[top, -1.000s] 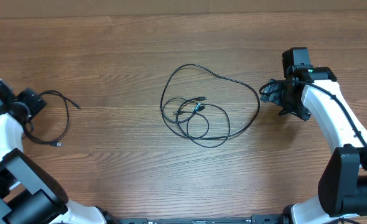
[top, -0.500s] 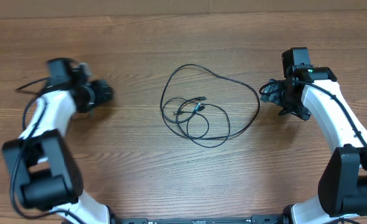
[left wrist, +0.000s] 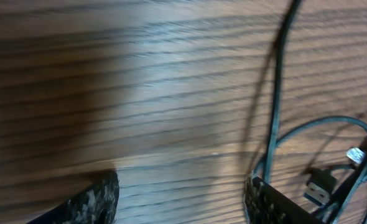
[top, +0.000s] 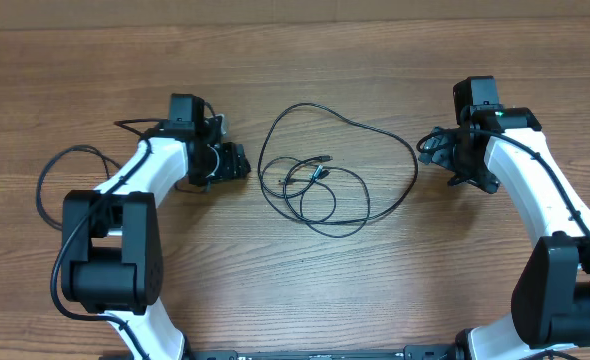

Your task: Untangle cables

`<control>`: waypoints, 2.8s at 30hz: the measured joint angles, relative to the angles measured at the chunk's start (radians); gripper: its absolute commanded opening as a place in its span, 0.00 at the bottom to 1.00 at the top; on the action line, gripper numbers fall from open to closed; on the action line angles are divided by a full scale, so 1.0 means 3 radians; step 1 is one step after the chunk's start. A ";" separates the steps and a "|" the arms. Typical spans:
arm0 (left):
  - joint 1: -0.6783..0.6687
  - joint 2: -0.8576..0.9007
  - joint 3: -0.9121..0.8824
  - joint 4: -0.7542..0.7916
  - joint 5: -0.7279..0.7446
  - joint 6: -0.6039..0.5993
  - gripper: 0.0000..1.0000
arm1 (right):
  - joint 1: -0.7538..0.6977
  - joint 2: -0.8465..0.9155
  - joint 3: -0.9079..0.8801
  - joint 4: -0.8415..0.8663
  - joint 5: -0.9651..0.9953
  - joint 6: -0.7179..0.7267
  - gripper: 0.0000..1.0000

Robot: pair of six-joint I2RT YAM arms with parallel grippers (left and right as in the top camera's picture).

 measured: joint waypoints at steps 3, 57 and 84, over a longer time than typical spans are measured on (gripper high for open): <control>-0.0066 0.0004 0.0000 0.0010 0.0005 0.0000 0.66 | 0.0000 0.0000 0.0000 0.0000 0.0000 0.0001 1.00; -0.0738 -0.0752 -0.0137 -0.0599 -0.0015 -0.0089 0.62 | 0.0000 0.0000 0.0000 0.0000 0.0000 0.0001 1.00; -0.1193 -0.0752 -0.0137 -0.0568 -0.0017 -0.0184 0.63 | 0.0000 0.0000 0.0000 -0.0001 0.0000 0.0001 1.00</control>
